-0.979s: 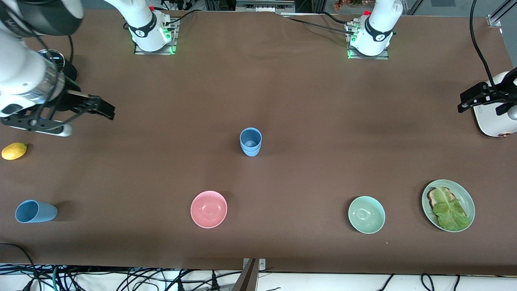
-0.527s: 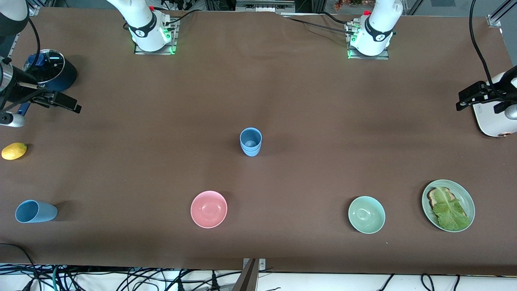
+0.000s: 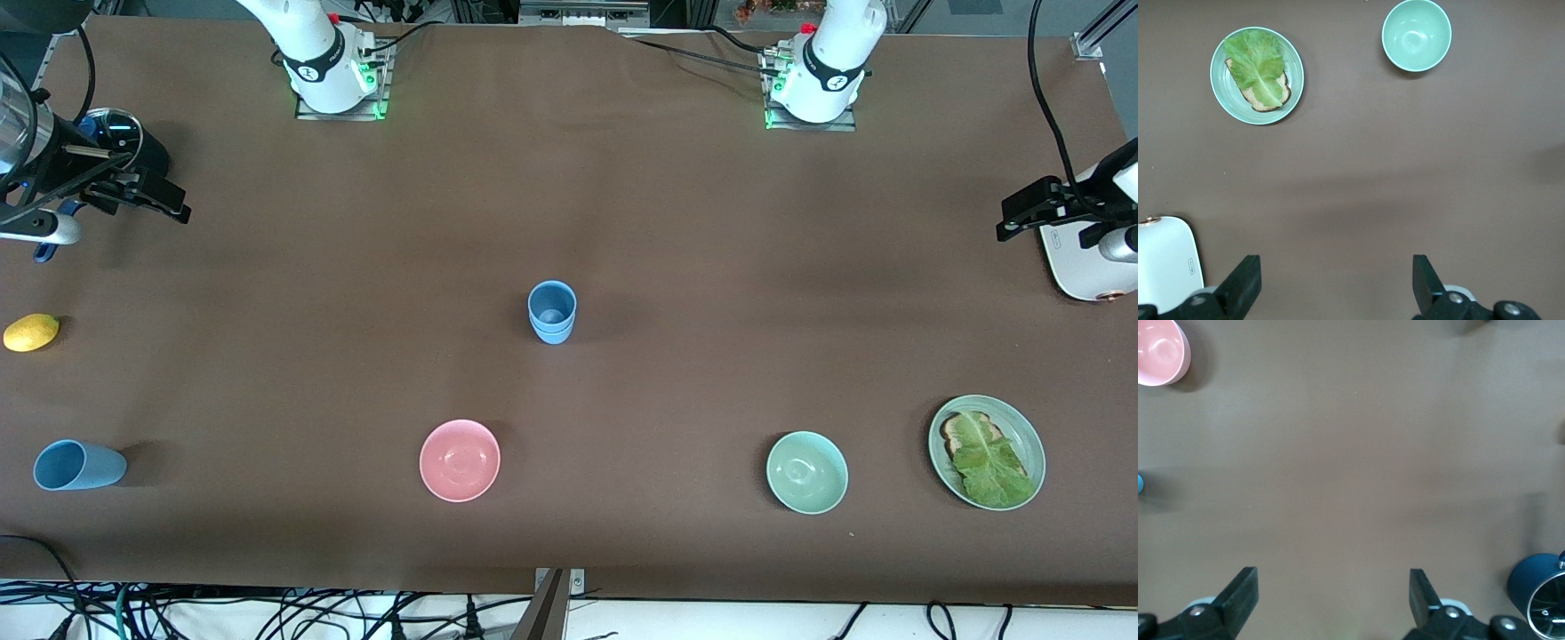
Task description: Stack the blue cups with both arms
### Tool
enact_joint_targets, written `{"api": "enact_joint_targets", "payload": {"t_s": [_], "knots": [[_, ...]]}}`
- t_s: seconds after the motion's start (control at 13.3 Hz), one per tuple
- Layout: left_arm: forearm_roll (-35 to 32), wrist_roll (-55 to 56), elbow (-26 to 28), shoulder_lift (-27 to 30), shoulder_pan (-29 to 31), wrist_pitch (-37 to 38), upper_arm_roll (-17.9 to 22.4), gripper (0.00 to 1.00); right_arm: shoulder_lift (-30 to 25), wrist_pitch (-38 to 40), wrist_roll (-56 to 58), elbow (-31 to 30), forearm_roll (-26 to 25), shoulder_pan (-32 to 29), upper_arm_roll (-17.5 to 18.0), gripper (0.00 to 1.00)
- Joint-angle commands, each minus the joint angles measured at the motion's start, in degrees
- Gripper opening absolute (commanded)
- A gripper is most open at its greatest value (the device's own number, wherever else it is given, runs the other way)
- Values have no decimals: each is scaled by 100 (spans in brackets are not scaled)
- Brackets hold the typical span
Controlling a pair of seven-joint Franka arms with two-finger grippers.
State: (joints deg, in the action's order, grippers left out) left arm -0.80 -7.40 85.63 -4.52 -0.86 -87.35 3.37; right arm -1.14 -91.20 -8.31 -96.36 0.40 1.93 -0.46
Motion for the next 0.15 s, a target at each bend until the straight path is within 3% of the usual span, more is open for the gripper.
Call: {"api": "enact_joint_targets", "payload": {"t_s": [0.0,0.08], "knots": [[133,-87,-47,22,-2,95,23,100,87,155,-4,205,-75,-70,72,100],[133,-87,-47,13,-2,95,23,100,87,163,-12,188,-75,-70,72,100]]}}
